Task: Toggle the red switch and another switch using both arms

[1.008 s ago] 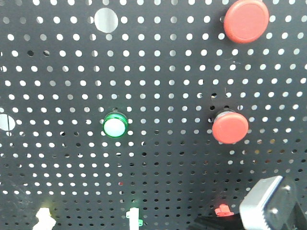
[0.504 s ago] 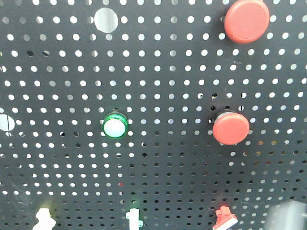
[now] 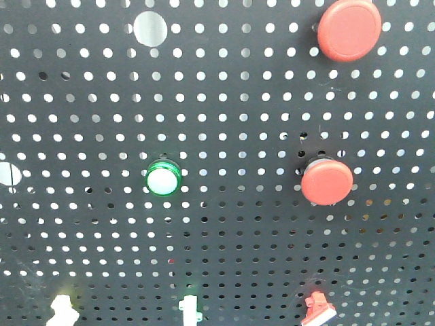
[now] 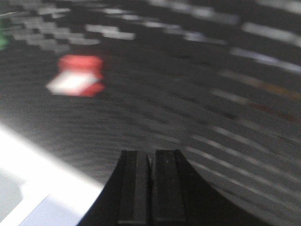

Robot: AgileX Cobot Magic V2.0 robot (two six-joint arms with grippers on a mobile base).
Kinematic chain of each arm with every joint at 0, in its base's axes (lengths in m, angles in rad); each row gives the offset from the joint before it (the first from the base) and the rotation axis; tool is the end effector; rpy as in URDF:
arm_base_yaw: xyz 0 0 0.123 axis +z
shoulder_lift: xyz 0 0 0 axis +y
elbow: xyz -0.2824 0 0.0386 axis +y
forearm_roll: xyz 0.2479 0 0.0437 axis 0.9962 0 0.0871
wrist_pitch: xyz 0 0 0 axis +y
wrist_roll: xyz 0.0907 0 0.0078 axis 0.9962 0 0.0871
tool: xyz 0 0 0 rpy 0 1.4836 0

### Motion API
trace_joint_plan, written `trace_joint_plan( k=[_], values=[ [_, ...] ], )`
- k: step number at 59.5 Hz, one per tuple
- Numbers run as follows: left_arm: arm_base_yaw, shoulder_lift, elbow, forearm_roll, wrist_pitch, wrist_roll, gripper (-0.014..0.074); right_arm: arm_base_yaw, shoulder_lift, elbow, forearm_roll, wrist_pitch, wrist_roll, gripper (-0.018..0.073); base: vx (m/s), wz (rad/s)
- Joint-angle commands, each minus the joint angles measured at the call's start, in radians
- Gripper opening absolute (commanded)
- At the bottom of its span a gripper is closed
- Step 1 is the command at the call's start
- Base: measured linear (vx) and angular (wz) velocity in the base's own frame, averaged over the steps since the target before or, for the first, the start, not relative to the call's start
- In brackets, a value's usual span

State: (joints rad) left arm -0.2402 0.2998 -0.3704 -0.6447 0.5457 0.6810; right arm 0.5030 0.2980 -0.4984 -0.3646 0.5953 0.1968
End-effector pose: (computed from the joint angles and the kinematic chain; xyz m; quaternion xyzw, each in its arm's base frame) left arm 0.0598 -0.0439 0.2792 0.2307 0.7645 -0.1649 0.5789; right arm 0.0626 0.0136 0.3105 -0.1815 0.7751 0.0387 0.6039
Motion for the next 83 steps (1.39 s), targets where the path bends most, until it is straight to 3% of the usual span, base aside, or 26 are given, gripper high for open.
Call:
trace_joint_plan(
  k=[1, 9, 17, 65, 70, 75, 83],
  values=[
    [-0.005, 0.007, 0.010, -0.045, -0.128, -0.012, 0.0003, -0.006, -0.090, 0.042, -0.238, -0.086, 0.193, -0.0006, 0.00, 0.00],
    [-0.005, 0.010, 0.065, -0.143, -0.325, -0.011, 0.0003, -0.006, -0.193, 0.122, -0.423, -0.162, 0.273, -0.0006, 0.00, 0.00],
    [-0.005, 0.010, 0.091, -0.155, -0.439, -0.009, 0.0003, -0.006, -0.212, 0.158, -0.486, -0.199, 0.278, -0.0006, 0.00, 0.00],
    [-0.005, 0.009, 0.112, -0.149, -0.406, -0.009, 0.0003, -0.006, -0.212, 0.163, -0.477, -0.183, 0.278, -0.0006, 0.00, 0.00],
    [0.002, 0.001, 0.119, -0.057, -0.412, -0.030, 0.0003, -0.006, -0.212, 0.163, -0.477, -0.183, 0.278, -0.0006, 0.00, 0.00],
    [0.027, -0.023, 0.132, 0.085, -0.412, -0.198, 0.0003, -0.006, -0.212, 0.163, -0.478, -0.183, 0.278, -0.0006, 0.00, 0.00],
    [0.103, -0.101, 0.187, 0.410, -0.406, -0.482, 0.0003, -0.006, -0.212, 0.163, -0.478, -0.183, 0.278, -0.0006, 0.00, 0.00]
  ],
)
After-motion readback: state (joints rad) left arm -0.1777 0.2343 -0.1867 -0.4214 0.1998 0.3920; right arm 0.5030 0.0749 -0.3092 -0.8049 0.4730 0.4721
